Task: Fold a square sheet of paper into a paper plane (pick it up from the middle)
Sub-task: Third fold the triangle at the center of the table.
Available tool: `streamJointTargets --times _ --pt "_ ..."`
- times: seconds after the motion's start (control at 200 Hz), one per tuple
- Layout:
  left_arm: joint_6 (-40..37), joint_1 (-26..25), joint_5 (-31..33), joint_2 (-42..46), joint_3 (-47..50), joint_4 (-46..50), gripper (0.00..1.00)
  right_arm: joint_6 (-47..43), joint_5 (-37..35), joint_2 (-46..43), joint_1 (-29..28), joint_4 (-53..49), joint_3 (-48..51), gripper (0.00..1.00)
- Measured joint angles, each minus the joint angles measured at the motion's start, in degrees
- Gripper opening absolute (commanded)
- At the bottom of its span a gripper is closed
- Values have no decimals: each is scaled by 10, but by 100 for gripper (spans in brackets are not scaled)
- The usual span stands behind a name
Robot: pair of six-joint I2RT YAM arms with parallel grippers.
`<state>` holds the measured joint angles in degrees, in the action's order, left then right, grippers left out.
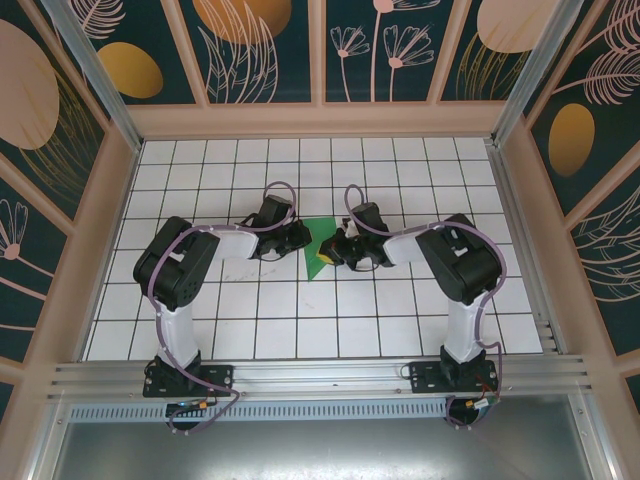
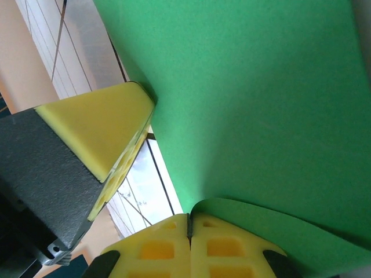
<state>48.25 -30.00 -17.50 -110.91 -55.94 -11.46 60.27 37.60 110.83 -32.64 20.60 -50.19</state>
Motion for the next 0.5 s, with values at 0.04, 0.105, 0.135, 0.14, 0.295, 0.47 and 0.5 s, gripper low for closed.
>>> streamJointTargets --times 0.04,0.105,0.135,0.14,0.295,0.47,0.5 --pt "0 0 0 0 0 0 12 -2 0 2 0 0 -1 1" --pt "0 0 0 0 0 0 13 -4 0 4 -1 0 -4 1" --pt "0 0 0 0 0 0 12 -6 0 5 -1 -1 -5 1" --pt "0 0 0 0 0 0 12 -6 0 5 -1 -2 -6 1" --pt "0 0 0 0 0 0 13 -16 0 9 -5 -5 -13 1" --pt "0 0 0 0 0 0 12 -24 0 11 -7 -14 -20 2" --pt "0 0 0 0 0 0 12 -27 0 13 -7 -14 -21 2"
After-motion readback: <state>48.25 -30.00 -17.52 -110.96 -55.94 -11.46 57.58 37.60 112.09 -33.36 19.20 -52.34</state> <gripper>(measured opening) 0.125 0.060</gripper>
